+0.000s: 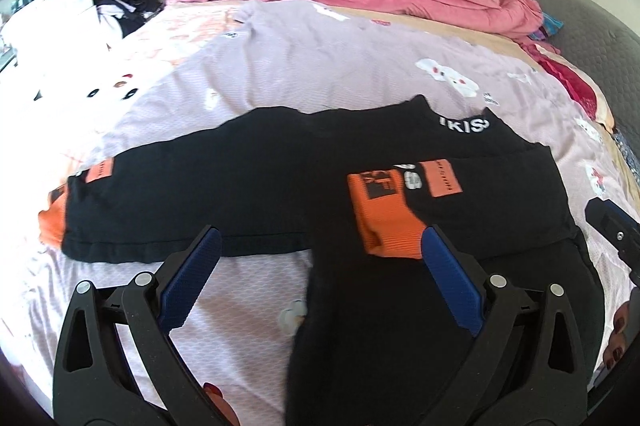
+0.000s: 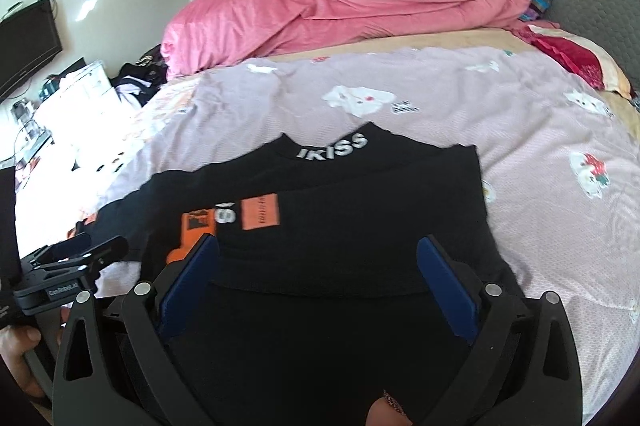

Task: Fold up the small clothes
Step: 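Move the left gripper to the other orange sleeve cuff and grasp it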

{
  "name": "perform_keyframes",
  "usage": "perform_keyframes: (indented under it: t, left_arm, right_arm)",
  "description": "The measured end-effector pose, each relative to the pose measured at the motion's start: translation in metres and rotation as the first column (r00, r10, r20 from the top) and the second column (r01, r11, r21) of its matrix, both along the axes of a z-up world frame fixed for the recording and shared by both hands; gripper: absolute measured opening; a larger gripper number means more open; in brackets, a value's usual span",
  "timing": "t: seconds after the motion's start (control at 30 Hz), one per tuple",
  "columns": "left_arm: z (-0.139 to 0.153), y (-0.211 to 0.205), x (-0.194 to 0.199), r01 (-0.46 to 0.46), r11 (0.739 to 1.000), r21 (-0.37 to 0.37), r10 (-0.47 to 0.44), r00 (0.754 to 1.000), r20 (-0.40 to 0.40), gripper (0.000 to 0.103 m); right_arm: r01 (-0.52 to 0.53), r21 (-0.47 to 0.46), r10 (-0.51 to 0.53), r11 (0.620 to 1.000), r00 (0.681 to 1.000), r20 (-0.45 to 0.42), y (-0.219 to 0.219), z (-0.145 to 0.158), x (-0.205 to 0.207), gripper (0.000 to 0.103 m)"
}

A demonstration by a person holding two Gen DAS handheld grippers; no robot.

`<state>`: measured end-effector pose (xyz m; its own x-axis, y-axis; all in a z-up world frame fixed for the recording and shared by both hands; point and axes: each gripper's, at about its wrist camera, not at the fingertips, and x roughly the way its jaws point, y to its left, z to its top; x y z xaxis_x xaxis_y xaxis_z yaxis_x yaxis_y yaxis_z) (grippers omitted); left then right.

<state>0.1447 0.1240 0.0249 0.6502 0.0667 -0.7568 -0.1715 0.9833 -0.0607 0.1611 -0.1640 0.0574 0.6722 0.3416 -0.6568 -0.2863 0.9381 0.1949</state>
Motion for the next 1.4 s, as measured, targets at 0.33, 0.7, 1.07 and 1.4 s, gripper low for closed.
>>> perform_keyframes:
  t: [0.33, 0.7, 1.07, 1.4]
  left_arm:
    - [0.006, 0.037, -0.02, -0.071, 0.997, -0.025, 0.072, 0.997, 0.026, 0.094]
    - [0.006, 0.082, -0.037, -0.162, 0.985, -0.052, 0.164, 0.986, 0.033, 0.094]
    - [-0.004, 0.127, -0.05, -0.25, 0.965, -0.081, 0.252, 0.967, 0.022, 0.094]
    - [-0.018, 0.172, -0.063, -0.344, 0.928, -0.143, 0.348, 0.937, 0.006, 0.094]
  right_arm:
    - [-0.079, -0.02, 0.08, 0.997, 0.996, 0.035, 0.044, 0.013, -0.011, 0.099]
    - [-0.138, -0.024, 0.139, 0.99, 0.989, 0.043, 0.079, 0.014, -0.015, 0.099]
    - [-0.167, -0.023, 0.168, 0.986, 0.985, 0.038, 0.103, 0.01, -0.015, 0.099]
    - [-0.19, -0.039, 0.191, 0.981, 0.981, 0.031, 0.122, 0.006, -0.014, 0.099]
